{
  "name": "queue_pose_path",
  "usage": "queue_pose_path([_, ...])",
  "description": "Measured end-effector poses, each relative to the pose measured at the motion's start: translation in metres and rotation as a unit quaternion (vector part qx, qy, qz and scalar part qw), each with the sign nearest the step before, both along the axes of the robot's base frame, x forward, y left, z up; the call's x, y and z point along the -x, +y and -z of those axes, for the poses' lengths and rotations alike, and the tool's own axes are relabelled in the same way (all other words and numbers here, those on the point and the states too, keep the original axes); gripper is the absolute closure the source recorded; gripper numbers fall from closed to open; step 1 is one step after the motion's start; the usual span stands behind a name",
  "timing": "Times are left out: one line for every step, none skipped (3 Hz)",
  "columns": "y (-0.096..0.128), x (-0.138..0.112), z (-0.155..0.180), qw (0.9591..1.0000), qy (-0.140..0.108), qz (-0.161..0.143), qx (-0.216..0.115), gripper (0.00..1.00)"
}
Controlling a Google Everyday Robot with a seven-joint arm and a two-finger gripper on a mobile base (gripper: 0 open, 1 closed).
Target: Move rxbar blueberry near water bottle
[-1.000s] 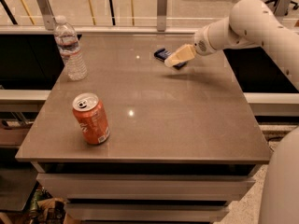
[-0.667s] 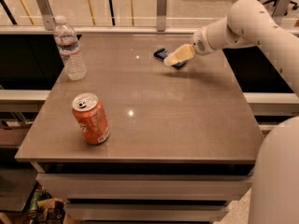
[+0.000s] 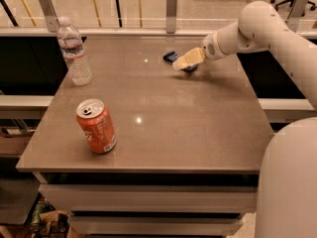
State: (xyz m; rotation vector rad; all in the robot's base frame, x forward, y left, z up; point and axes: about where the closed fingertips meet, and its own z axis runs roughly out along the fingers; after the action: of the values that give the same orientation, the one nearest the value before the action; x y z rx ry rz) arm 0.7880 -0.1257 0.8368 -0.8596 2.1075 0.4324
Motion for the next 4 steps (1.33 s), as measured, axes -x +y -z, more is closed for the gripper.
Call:
queue_pose_path([-0.0015, 0.0024, 0.0063, 0.9997, 0.013, 0.018, 0.005, 0.0])
queue_pose_path([-0.0006, 0.0054, 0.0092, 0.9993, 0.017, 0.029, 0.015, 0.0])
queue_pose_path([0.0037, 0.0057, 0.0087, 0.9992, 0.017, 0.029, 0.023, 0.0])
queue_pose_path([0.0067, 0.0046, 0.0085, 0.9992, 0.015, 0.027, 0.026, 0.0])
